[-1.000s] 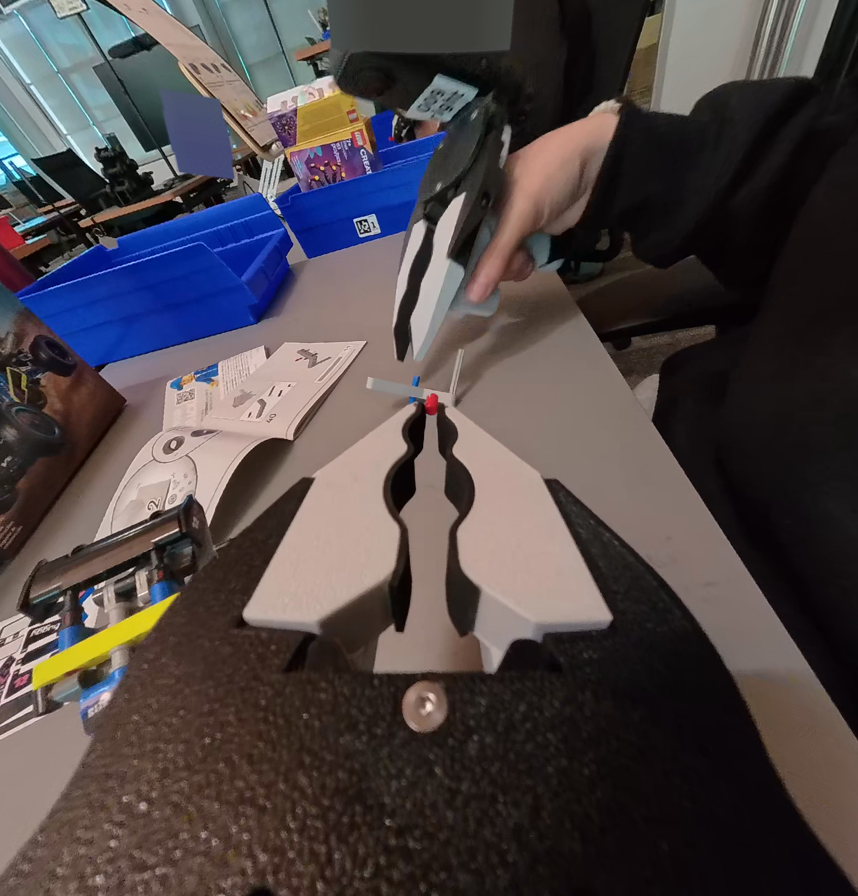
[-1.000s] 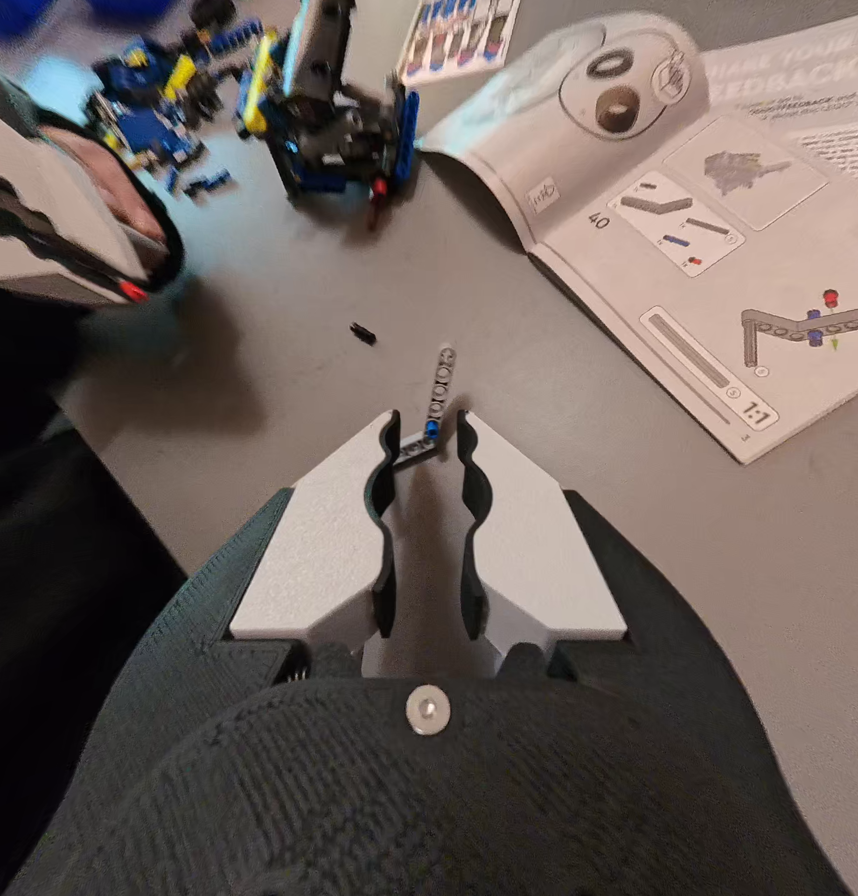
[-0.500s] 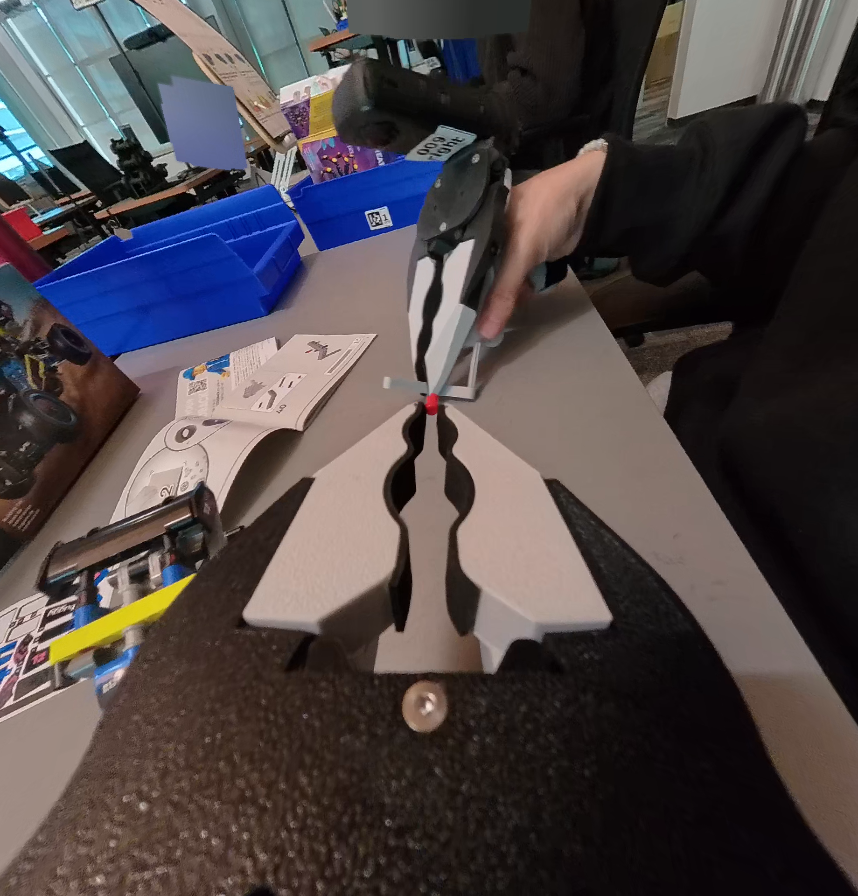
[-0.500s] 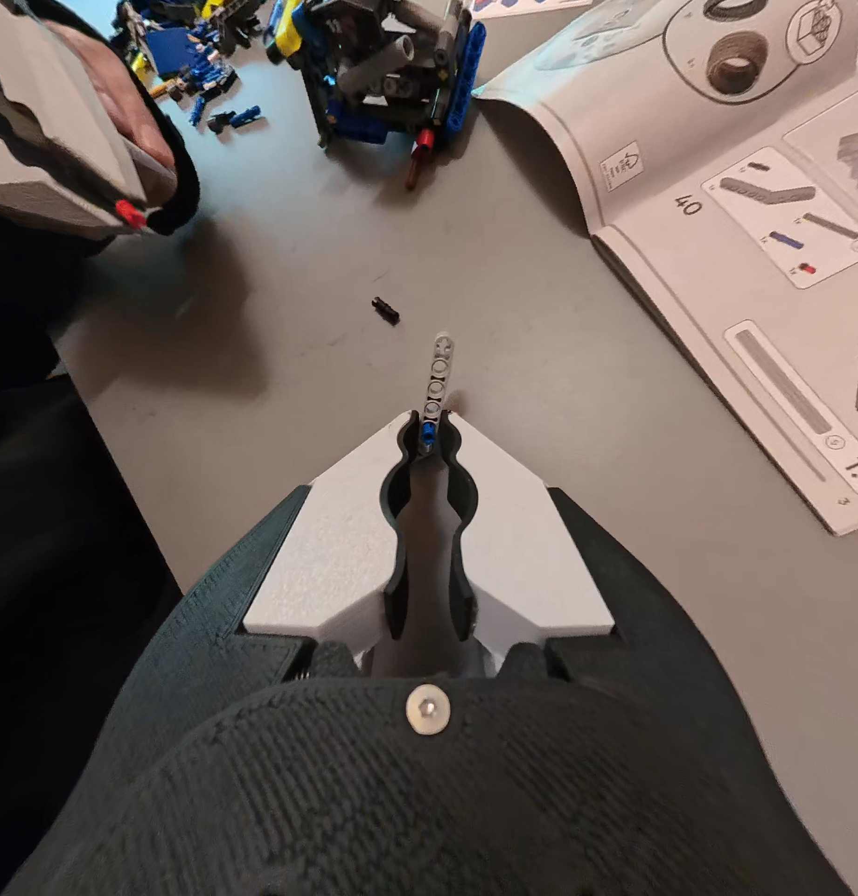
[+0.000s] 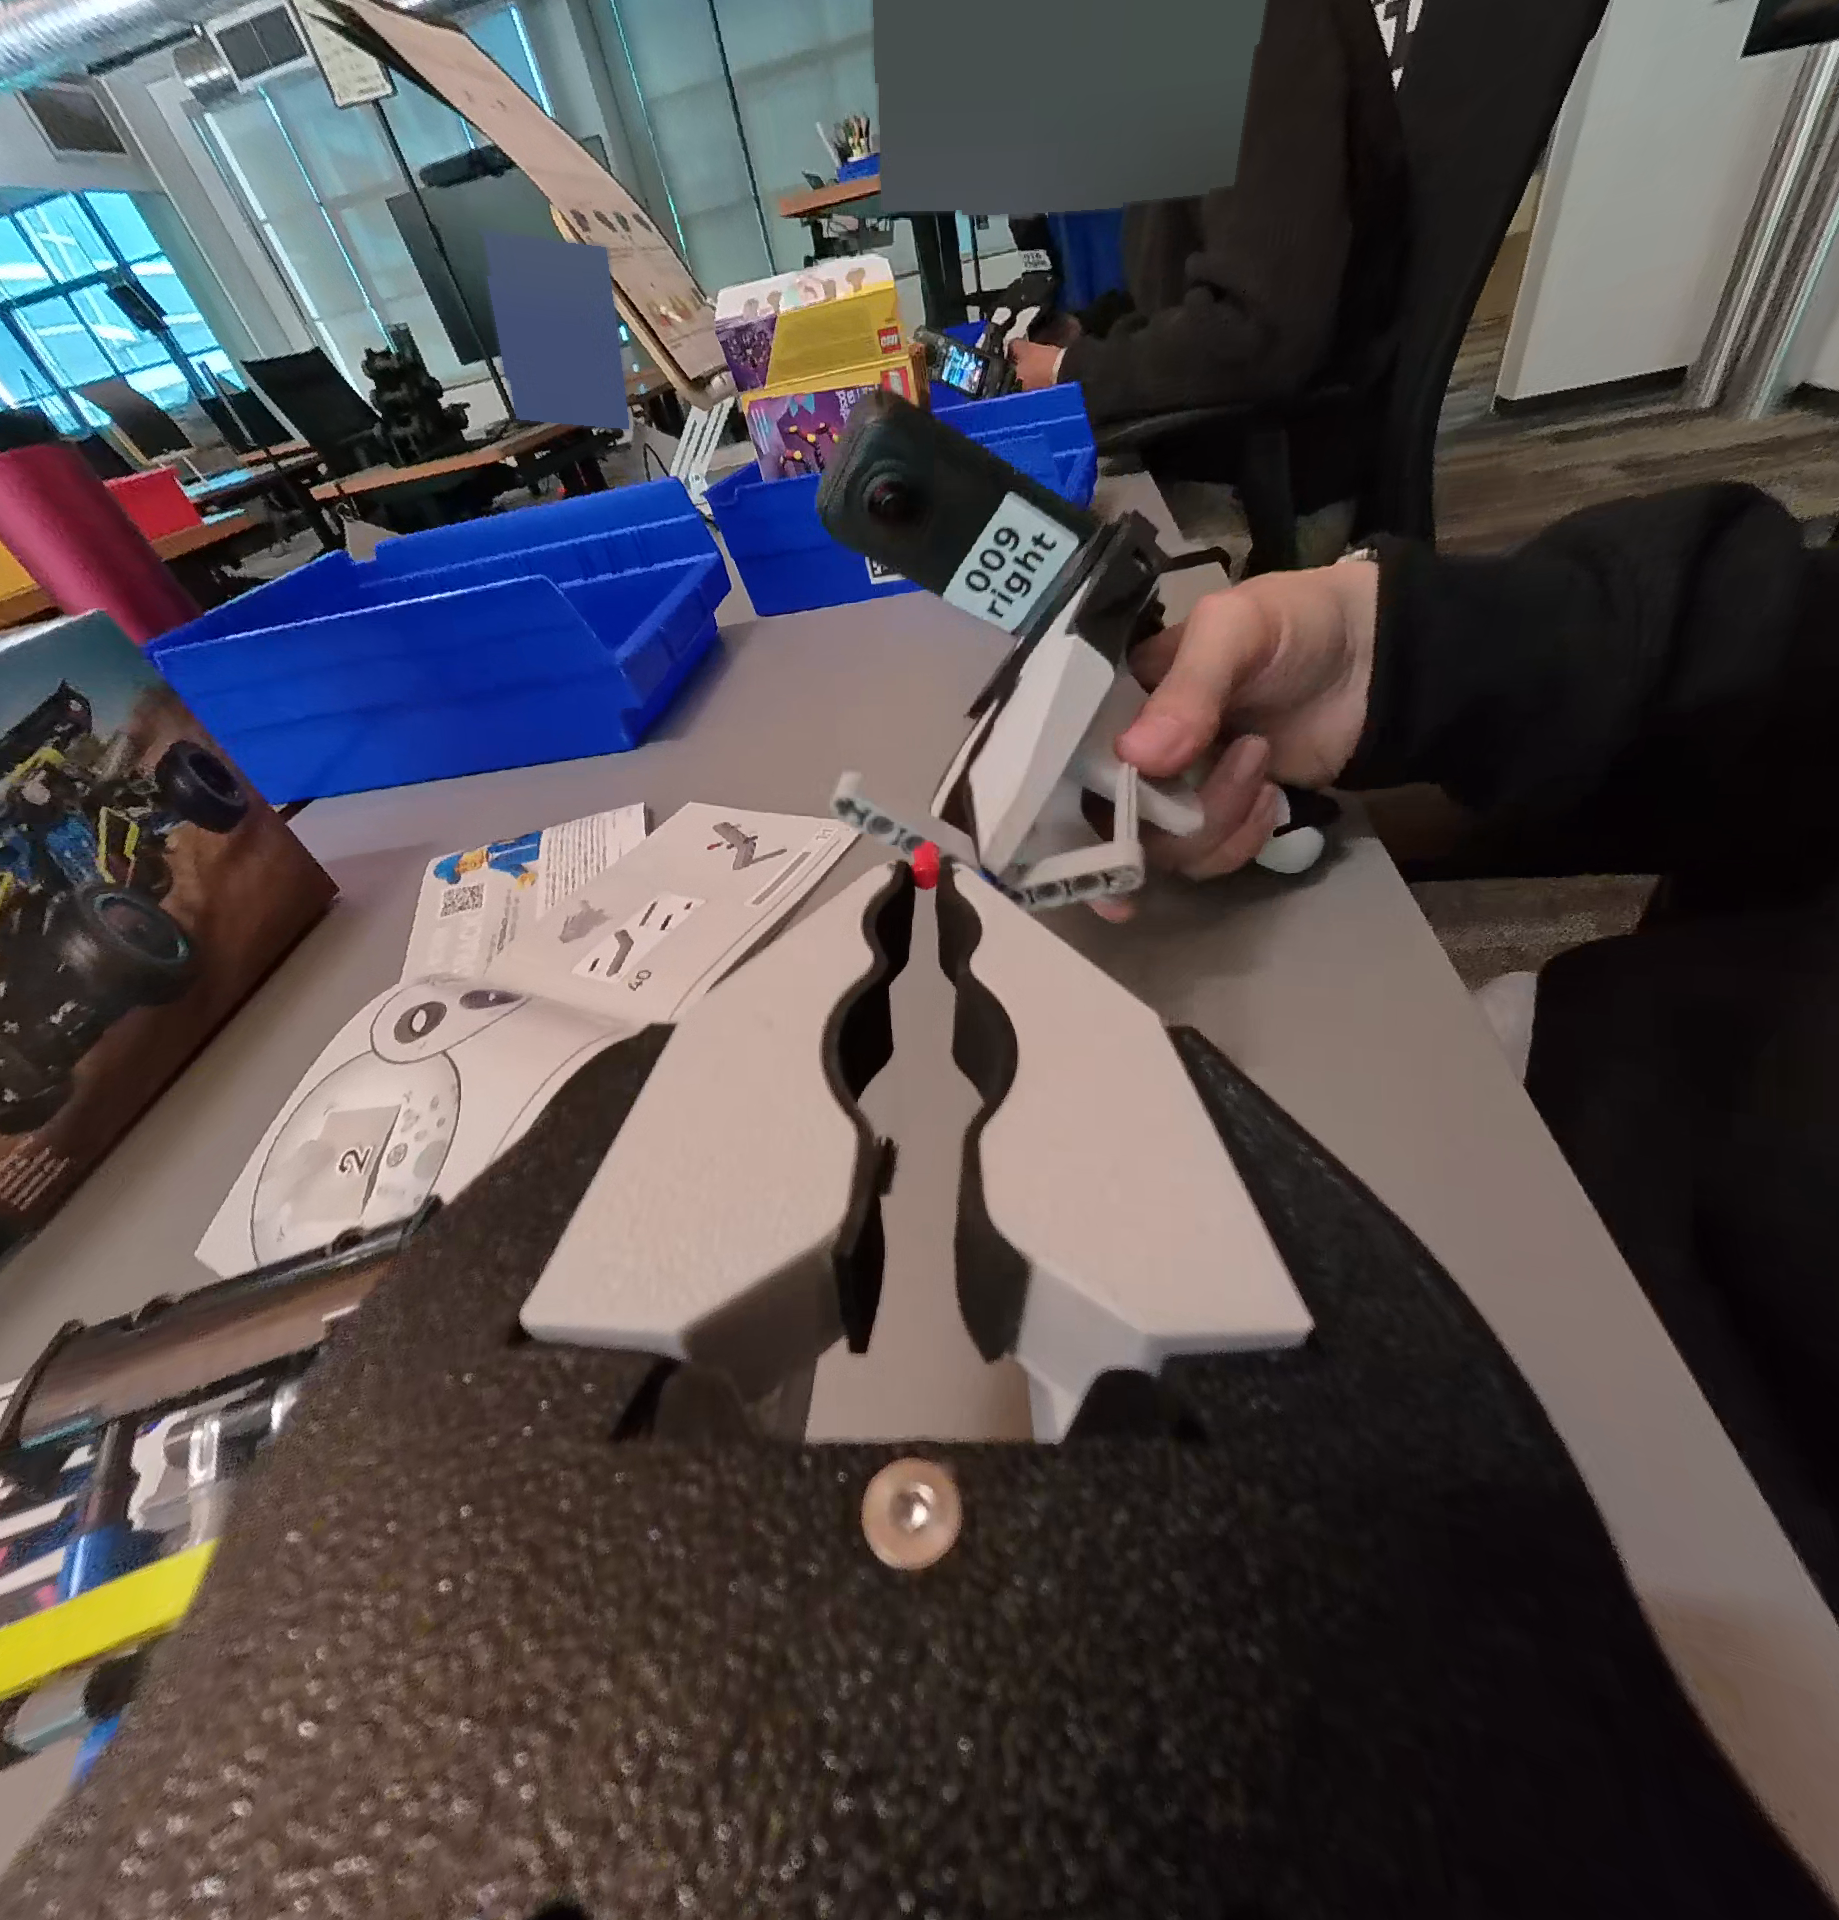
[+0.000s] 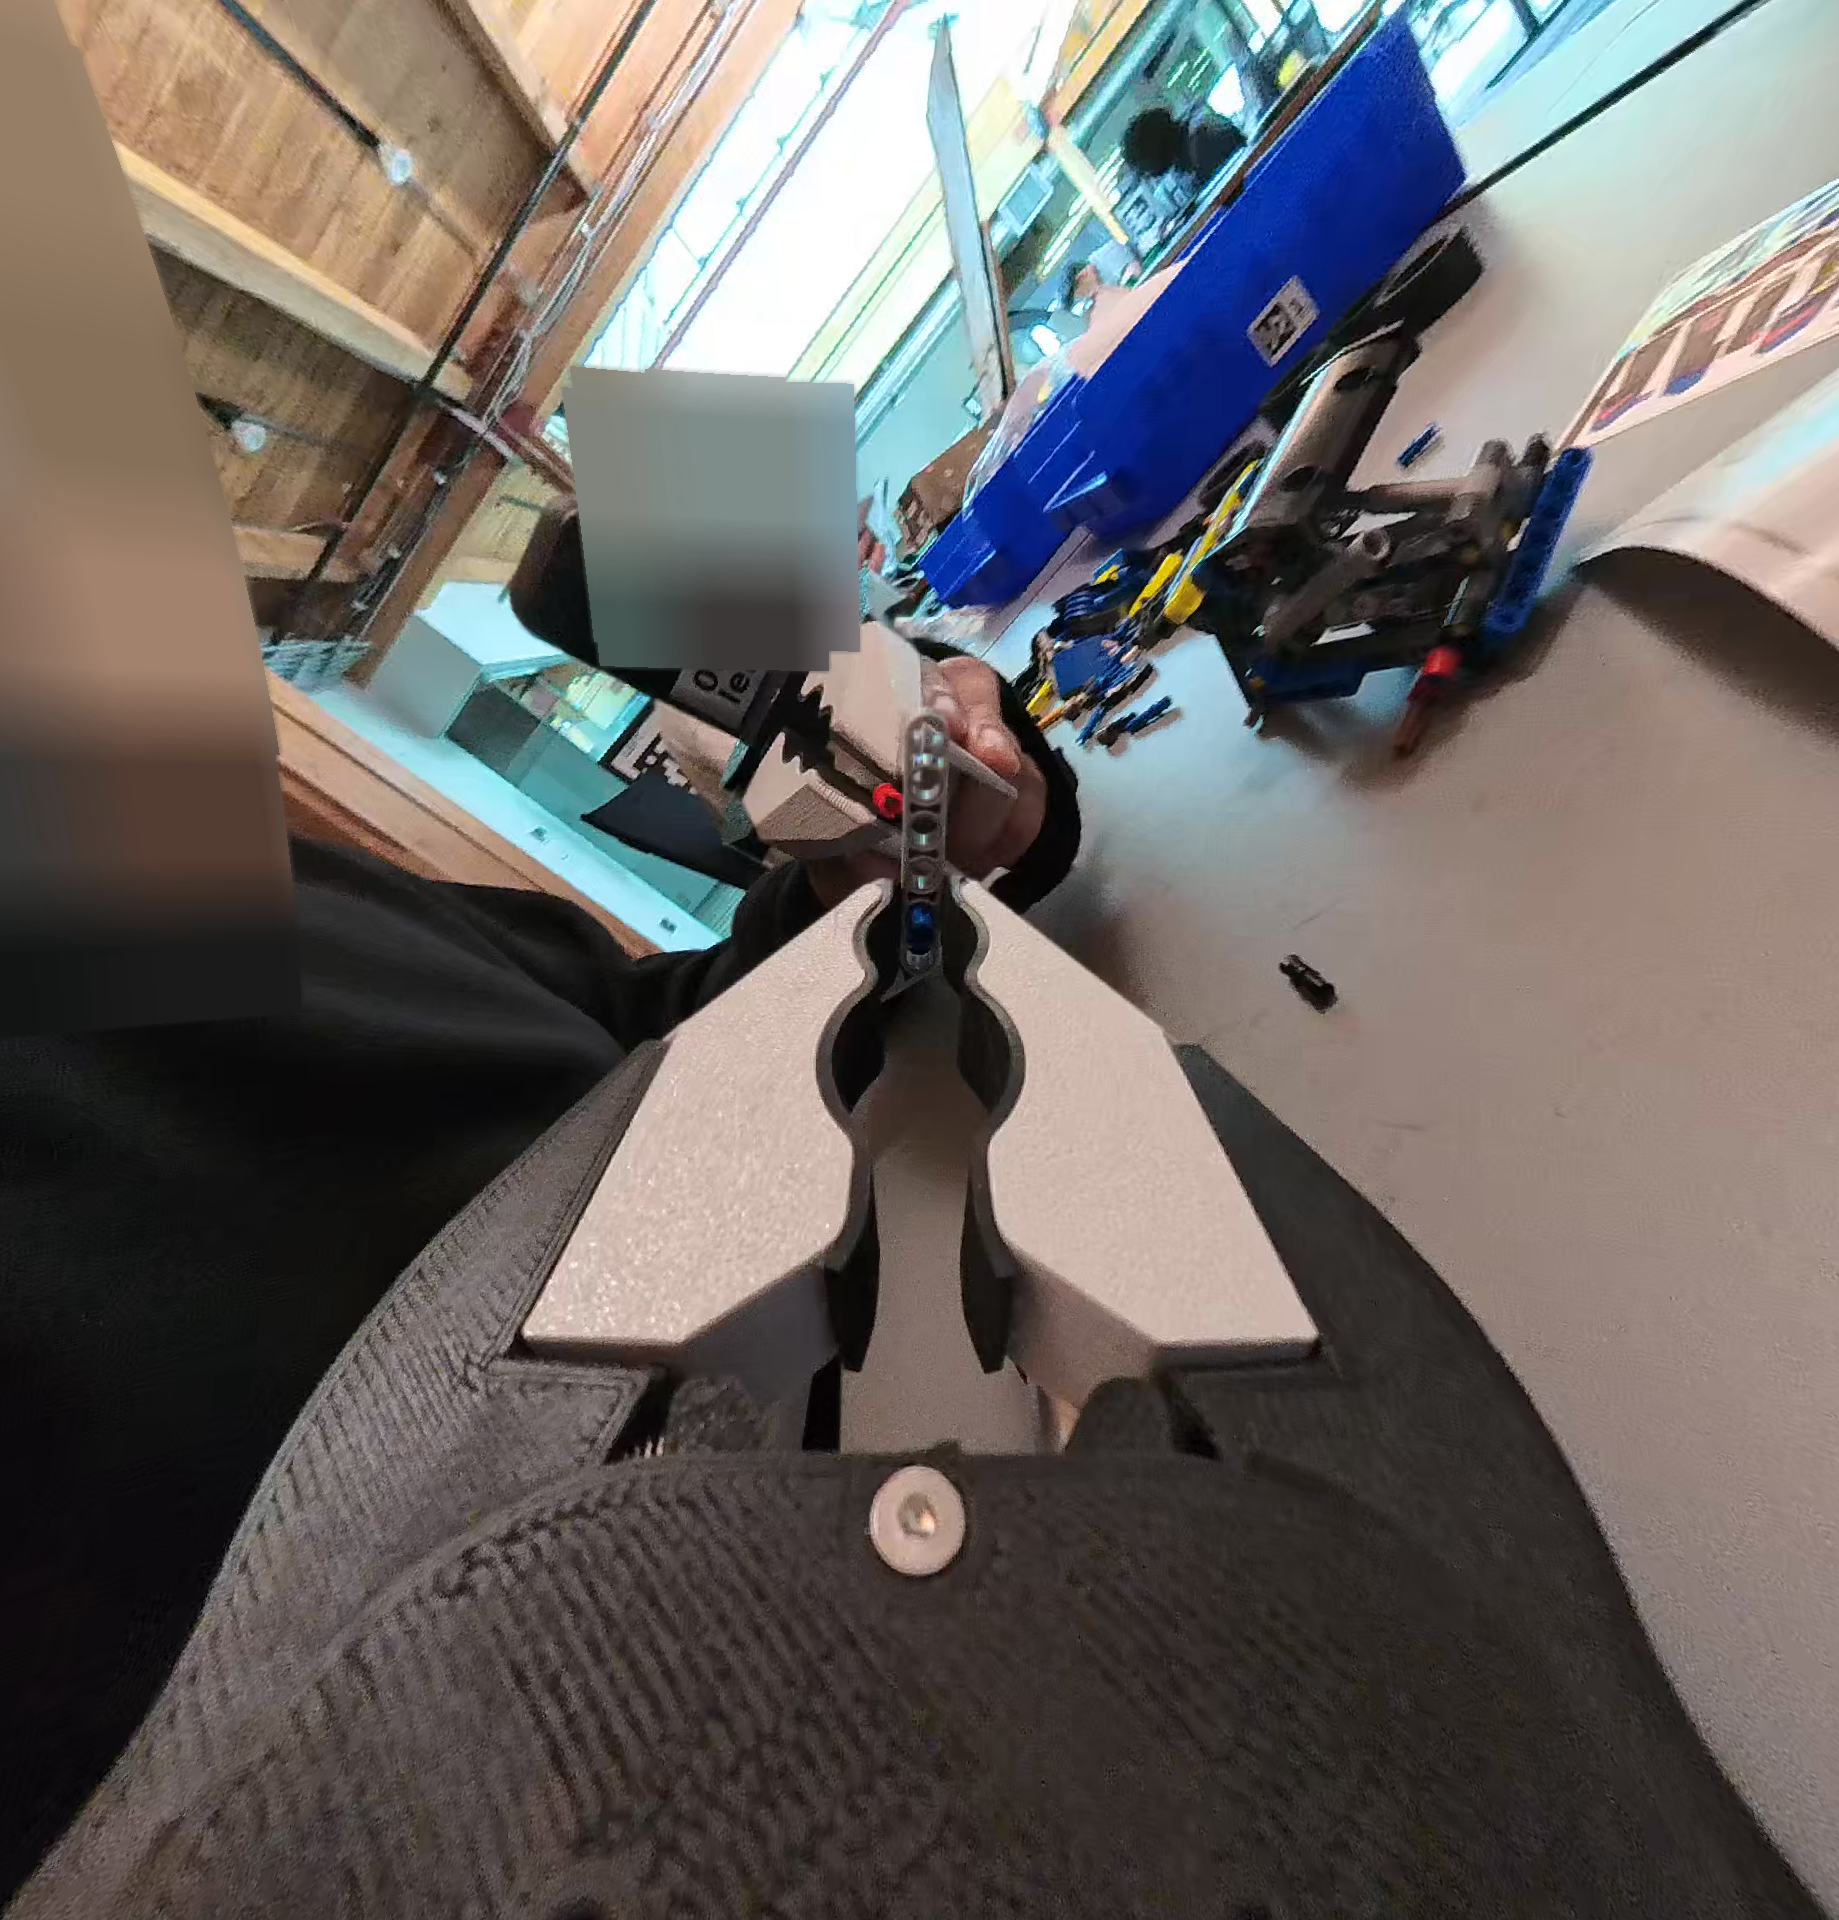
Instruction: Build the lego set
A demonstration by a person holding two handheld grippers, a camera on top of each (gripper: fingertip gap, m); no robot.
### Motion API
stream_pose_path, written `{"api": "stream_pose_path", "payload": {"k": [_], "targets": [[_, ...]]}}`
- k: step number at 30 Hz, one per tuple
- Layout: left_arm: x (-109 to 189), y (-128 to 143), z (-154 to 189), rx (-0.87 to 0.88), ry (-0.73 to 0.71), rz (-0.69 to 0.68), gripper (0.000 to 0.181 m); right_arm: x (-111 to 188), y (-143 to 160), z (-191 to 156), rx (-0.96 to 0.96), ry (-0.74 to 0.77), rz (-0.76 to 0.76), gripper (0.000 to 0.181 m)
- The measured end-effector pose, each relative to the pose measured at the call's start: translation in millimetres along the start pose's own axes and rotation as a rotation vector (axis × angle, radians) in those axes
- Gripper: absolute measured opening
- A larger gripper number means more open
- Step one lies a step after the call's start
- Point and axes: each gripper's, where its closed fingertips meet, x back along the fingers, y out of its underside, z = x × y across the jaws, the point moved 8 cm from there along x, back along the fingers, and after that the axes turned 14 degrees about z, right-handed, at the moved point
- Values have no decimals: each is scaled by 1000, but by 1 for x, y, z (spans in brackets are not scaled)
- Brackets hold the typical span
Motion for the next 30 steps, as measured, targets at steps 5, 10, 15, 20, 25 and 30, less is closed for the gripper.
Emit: {"api": "stream_pose_path", "payload": {"k": [5,10,15,20,25,30], "targets": [[0,2,2,14,10,-18,2,3,-3,-1,-38,-55,20,6],[-1,2,4,63,50,2,1,0,3,-5,5,-64,-28,6],[-1,3,6,92,77,-5,1,-1,3,-6,24,-65,-28,6],[0,3,5,195,95,-6,2,-3,4,-8,88,-64,-36,6],[2,-2,2,382,119,2,2,-6,4,-16,206,-90,-23,5],[4,-5,2,425,82,-65,1,-10,4,-21,452,-23,-88,6]]}}
